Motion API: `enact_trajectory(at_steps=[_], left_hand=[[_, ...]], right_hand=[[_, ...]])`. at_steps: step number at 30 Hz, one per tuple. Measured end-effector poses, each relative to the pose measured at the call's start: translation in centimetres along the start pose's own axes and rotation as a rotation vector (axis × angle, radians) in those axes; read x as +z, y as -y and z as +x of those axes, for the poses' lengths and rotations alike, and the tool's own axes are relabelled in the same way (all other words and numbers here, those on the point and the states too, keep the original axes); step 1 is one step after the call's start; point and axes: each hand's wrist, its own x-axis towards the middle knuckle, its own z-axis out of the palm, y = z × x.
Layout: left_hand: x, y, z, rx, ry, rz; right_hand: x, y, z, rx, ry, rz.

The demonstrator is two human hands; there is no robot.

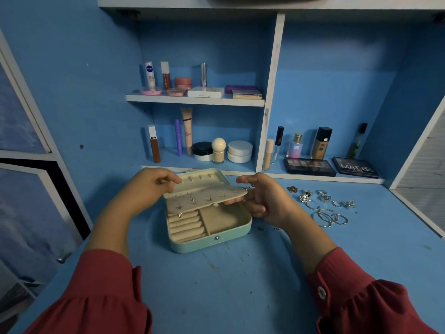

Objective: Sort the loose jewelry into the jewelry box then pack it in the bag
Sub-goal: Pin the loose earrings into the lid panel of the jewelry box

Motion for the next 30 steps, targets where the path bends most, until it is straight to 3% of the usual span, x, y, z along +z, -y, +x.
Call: enact_trajectory(at_steps=[4, 11, 22, 30], left_hand=[[-1.1, 1.5, -0.3, -0.107, 0.128, -0.077], [-1.1, 2.3, -0.5, -0.11, 0.213, -0.266], [-0.5, 2.8, -0.3, -0.09, 0.12, -0.347], [0.0, 3.5, 0.0, -0.111, 0.087, -0.451]], right_hand=[[0.1, -0.2, 0.1, -0.088, -0.075, -0.031], [-0.1, -0.2, 0.2, -0.149, -0.115, -0.07], [-0.9, 0.4, -1.0, -0.181, -0.161, -0.162], [-3.6, 1.1, -2.4, -0.183, -0.252, -0.517]])
